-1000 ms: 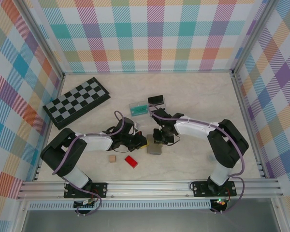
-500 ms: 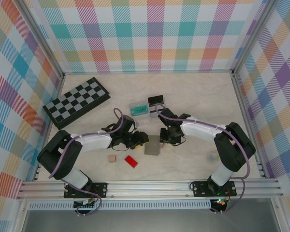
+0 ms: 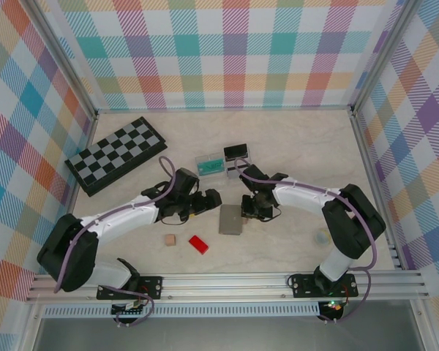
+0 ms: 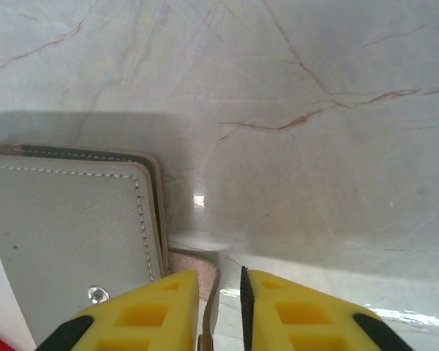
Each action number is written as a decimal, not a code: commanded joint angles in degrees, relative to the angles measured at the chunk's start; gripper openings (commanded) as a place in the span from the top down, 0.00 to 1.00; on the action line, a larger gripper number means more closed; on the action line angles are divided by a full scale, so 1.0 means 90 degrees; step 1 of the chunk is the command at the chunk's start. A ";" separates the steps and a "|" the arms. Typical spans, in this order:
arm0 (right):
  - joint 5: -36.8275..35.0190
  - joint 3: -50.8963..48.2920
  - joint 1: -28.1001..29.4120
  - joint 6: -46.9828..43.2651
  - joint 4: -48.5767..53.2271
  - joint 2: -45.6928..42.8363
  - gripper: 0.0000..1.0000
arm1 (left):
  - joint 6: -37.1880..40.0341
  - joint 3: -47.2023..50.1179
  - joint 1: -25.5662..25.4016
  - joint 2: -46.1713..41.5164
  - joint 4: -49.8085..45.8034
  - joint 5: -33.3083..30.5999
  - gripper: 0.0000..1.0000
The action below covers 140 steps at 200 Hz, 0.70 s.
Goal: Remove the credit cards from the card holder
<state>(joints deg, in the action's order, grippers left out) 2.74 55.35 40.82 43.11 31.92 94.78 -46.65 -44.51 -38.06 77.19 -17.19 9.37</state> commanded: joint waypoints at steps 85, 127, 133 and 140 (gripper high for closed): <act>0.0320 0.0612 0.0069 -0.0314 0.0726 -0.0669 0.95 | 0.0338 0.0064 0.0506 -0.0791 -0.1057 -0.0847 0.00; 0.0278 0.1372 0.0161 -0.0452 0.1306 -0.0986 0.96 | 0.0429 0.0050 0.0796 -0.1011 -0.1021 -0.0789 0.00; 0.0302 0.1379 0.0170 -0.0463 0.1282 -0.1077 0.96 | 0.0481 0.0048 0.0802 -0.1030 -0.1015 -0.0846 0.00; 0.0427 0.1377 0.0172 -0.0484 0.1168 -0.1165 0.95 | 0.0524 0.0043 0.0802 -0.1049 -0.1019 -0.0928 0.00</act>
<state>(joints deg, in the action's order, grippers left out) 5.02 65.91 41.78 40.60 39.94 88.07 -44.38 -44.49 -31.35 69.73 -25.52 2.83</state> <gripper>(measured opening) 0.058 0.999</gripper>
